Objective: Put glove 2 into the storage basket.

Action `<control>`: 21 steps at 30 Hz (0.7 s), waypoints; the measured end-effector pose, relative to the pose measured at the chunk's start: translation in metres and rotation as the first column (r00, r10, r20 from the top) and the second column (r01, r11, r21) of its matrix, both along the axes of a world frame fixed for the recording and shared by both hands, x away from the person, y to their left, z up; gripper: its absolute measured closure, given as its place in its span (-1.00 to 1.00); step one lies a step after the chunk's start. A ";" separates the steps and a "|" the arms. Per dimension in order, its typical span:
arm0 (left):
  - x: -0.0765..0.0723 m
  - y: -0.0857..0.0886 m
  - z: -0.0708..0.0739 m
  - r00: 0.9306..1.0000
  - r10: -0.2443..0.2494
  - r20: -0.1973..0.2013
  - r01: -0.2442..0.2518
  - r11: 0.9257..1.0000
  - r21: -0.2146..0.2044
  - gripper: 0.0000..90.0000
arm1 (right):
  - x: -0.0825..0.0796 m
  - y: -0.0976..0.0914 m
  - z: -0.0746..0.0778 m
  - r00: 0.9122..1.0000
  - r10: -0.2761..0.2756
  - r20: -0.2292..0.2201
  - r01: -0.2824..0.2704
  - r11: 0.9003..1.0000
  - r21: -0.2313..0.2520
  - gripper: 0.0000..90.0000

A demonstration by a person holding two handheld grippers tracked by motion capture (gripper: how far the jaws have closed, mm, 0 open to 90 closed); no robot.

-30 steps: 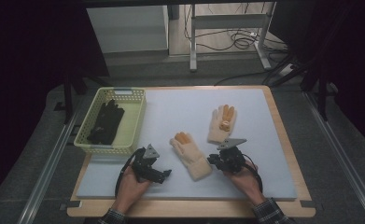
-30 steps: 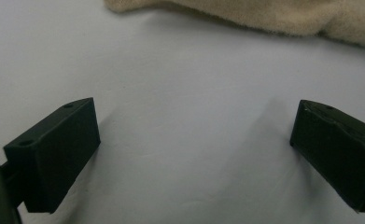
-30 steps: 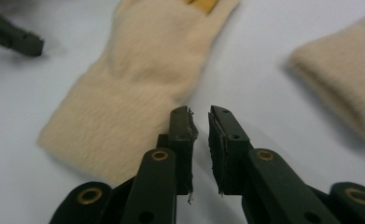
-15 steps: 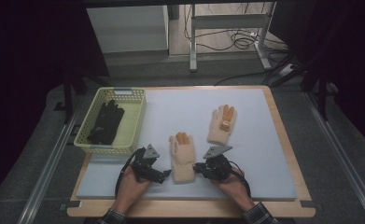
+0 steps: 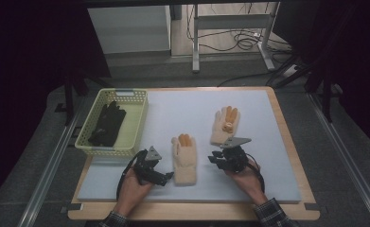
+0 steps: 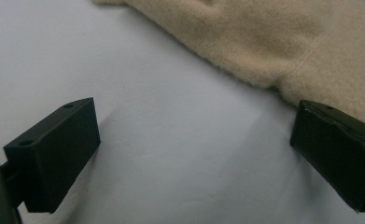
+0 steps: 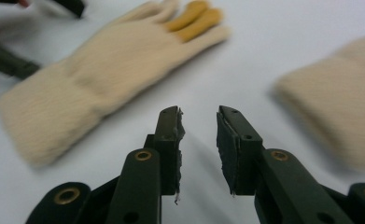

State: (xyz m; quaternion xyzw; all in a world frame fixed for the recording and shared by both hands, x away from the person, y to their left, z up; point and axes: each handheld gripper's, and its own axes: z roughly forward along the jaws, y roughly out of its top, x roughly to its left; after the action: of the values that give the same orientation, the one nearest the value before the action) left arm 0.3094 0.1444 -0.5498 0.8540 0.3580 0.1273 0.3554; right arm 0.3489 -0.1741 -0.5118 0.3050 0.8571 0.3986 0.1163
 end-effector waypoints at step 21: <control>0.000 0.000 0.000 1.000 0.001 -0.002 -0.001 1.000 -0.002 -0.97 | 0.097 -0.042 0.011 0.972 -0.232 0.038 0.234 0.972 -0.036 -0.06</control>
State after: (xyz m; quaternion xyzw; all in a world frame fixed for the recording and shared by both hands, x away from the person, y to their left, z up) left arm 0.3094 0.1444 -0.5499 0.8535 0.3589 0.1262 0.3561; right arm 0.4454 -0.2164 -0.5011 0.3943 0.8211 0.3701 0.1828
